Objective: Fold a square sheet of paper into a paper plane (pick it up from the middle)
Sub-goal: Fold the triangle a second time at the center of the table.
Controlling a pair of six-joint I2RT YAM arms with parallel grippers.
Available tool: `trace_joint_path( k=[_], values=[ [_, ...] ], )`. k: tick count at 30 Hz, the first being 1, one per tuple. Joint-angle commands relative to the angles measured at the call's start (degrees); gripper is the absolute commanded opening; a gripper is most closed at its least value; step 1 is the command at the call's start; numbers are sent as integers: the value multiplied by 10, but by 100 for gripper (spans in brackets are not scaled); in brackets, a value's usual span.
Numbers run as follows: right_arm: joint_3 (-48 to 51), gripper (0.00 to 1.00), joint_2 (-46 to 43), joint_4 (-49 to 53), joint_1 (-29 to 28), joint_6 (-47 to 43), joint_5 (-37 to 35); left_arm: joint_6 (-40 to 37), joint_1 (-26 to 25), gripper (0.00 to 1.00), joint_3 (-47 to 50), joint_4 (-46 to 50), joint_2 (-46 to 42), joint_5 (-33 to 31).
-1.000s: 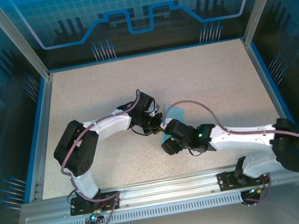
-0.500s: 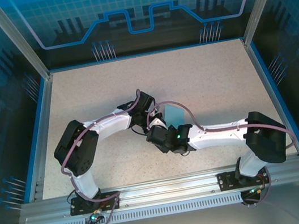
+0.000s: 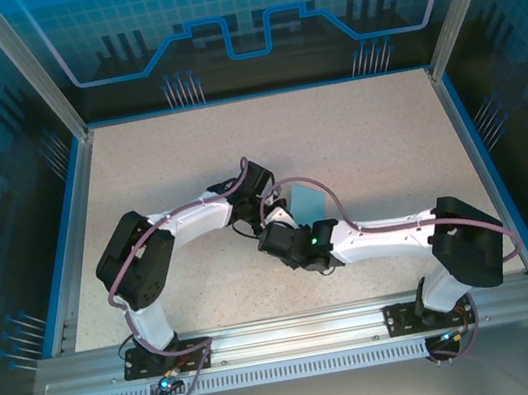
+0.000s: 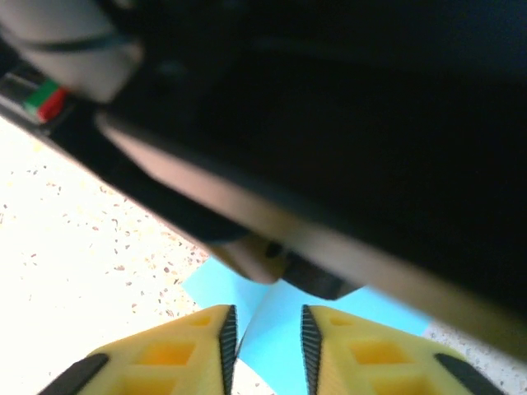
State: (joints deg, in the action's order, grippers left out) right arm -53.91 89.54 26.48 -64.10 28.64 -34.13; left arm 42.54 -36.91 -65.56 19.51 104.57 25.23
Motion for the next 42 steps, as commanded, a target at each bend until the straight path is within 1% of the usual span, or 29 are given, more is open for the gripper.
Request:
trace_joint_path(
  k=[1, 7, 10, 12, 14, 15, 16, 18, 19, 20, 21, 23, 25, 28, 31, 33, 35, 37, 40, 42],
  values=[
    [-1, 23, 1, 27, -5, 14, -3, 0, -2, 2, -23, 18, 3, 6],
    [6, 6, -10, 19, 10, 9, 34, -1, -2, 3, -24, 20, -1, 4],
    [12, 0, -21, 8, 18, 5, 62, -2, -1, 4, -26, 21, -1, 2],
    [20, 0, -29, -1, 26, 4, 80, -2, -2, 5, -28, 21, -1, 2],
    [32, 0, -41, -15, 38, -2, 108, -2, -1, 10, -27, 20, -4, -1],
    [32, 0, -48, -23, 45, -3, 123, -2, 0, 15, -28, 22, -6, -4],
    [53, 0, -56, -34, 55, -7, 153, -2, 0, 18, -27, 23, -7, -8],
    [70, 0, -68, -59, 79, -15, 210, -3, 0, 20, -26, 22, -11, -12],
    [79, 0, -74, -72, 89, -17, 232, -2, 0, 25, -23, 21, -15, -17],
    [86, 0, -78, -82, 101, -20, 259, -2, -1, 31, -20, 20, -18, -23],
    [93, 0, -81, -90, 116, -22, 282, -2, -1, 34, -16, 18, -25, -29],
    [105, 0, -88, -105, 142, -25, 320, 1, -1, 36, -4, 12, -38, -41],
    [116, 0, -93, -119, 170, -27, 355, 3, 0, 44, 6, 8, -53, -57],
    [131, 0, -97, -138, 213, -40, 413, 4, -1, 49, 16, 8, -66, -76],
    [140, 0, -94, -144, 254, -53, 458, 4, -1, 49, 23, 5, -70, -81],
    [148, 0, -94, -156, 279, -57, 473, 3, -1, 49, 27, 3, -72, -80],
    [148, 0, -85, -156, 304, -71, 513, 2, -1, 48, 33, -1, -71, -77],
    [141, 0, -78, -138, 318, -88, 508, -3, -1, 45, 33, -1, -68, -72],
    [135, 0, -60, -136, 339, -108, 529, -9, -5, 41, 36, -3, -63, -66],
    [129, 0, -50, -128, 346, -121, 526, -11, -8, 38, 33, -1, -58, -62]
  ],
)
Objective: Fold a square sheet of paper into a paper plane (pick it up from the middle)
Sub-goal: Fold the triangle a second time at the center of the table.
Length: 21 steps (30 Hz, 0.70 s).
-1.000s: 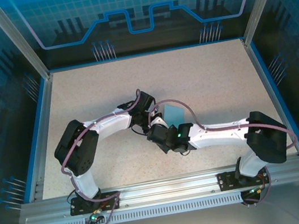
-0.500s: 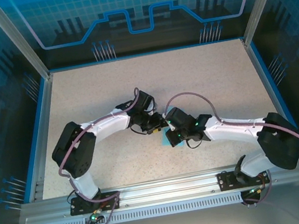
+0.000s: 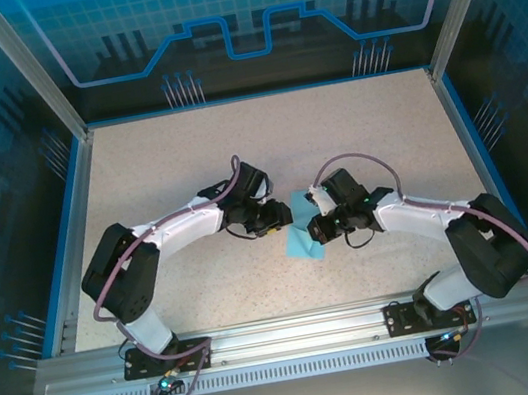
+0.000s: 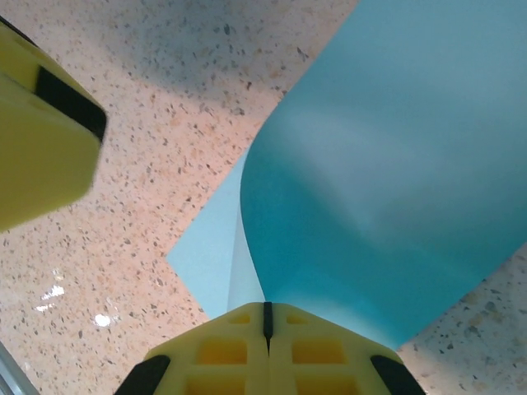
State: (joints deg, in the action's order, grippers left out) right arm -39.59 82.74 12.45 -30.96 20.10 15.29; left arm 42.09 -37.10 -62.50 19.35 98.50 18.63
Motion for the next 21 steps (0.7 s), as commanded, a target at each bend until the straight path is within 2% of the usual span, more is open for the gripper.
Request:
trace_joint_path(
  k=[1, 9, 21],
  values=[
    [-16, 0, 22, 15, 20, -40, 28, -7, -8, 37, 0, 1, 6, 6],
    [-37, 0, 62, 16, 44, -74, 26, -5, -30, 31, -20, 3, 36, 13],
    [-73, 0, 93, 47, 66, -126, 43, 7, -45, 30, -46, -6, 63, 17]
  ],
)
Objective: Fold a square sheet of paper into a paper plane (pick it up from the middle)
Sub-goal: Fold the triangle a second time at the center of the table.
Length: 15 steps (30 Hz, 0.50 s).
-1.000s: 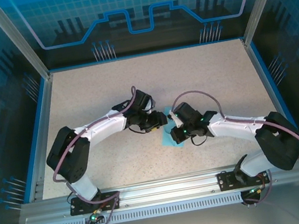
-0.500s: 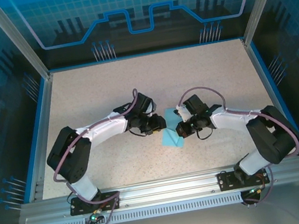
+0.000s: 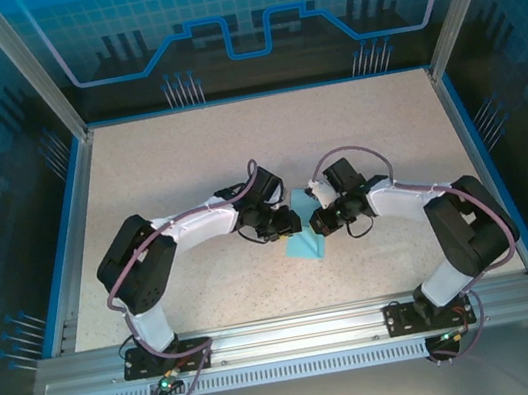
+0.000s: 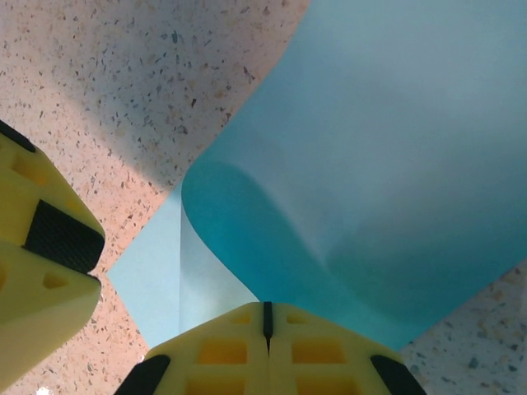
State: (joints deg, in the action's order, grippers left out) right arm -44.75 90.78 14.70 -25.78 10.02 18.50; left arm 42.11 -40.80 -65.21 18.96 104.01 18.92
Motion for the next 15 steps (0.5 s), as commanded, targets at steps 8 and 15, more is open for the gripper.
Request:
trace_joint_path(
  k=[8, 15],
  values=[
    [-21, 0, 22, 18, 21, -29, 7, 14, -17, 29, -29, -5, 24, 18],
    [-10, 0, 10, 18, 22, -19, -3, 18, -28, 28, -39, -10, 37, 19]
  ],
)
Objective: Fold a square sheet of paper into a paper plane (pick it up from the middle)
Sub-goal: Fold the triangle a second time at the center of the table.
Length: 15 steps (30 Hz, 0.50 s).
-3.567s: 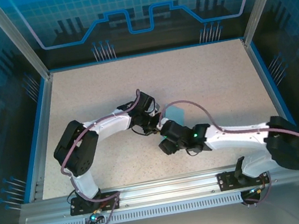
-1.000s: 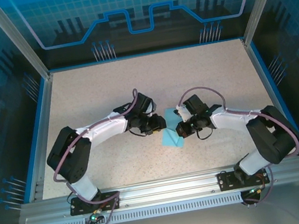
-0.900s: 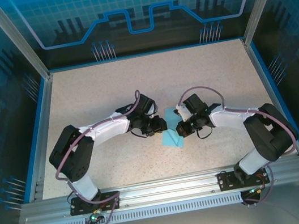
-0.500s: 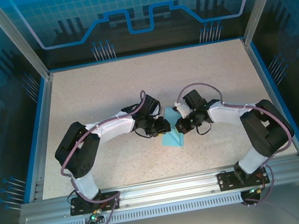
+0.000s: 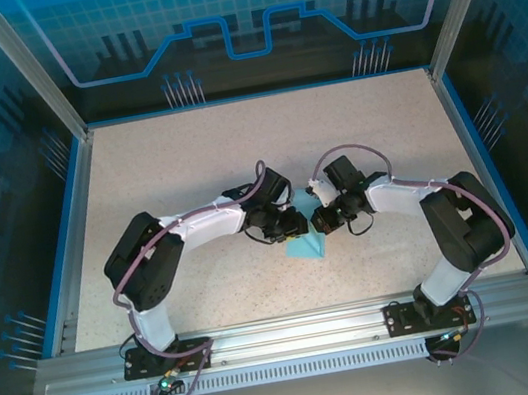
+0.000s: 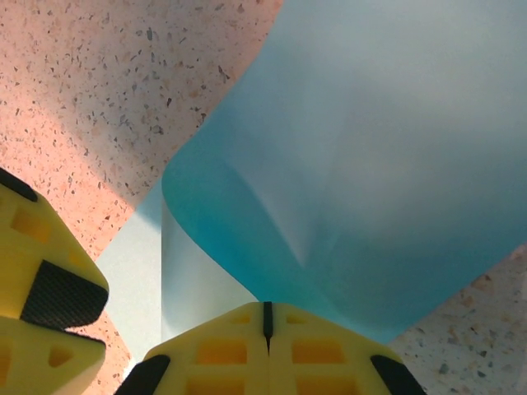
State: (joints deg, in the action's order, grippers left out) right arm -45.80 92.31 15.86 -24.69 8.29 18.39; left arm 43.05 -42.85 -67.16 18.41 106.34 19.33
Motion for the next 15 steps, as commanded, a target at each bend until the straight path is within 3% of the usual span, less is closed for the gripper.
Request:
trace_joint_path(
  k=[1, 15],
  values=[
    [1, 0, -6, 5, 12, -2, -3, 10, -7, 28, -21, -5, 16, 15],
    [-22, 0, -17, 50, 14, 15, -14, 13, -12, 28, -36, -12, 42, 19]
  ],
)
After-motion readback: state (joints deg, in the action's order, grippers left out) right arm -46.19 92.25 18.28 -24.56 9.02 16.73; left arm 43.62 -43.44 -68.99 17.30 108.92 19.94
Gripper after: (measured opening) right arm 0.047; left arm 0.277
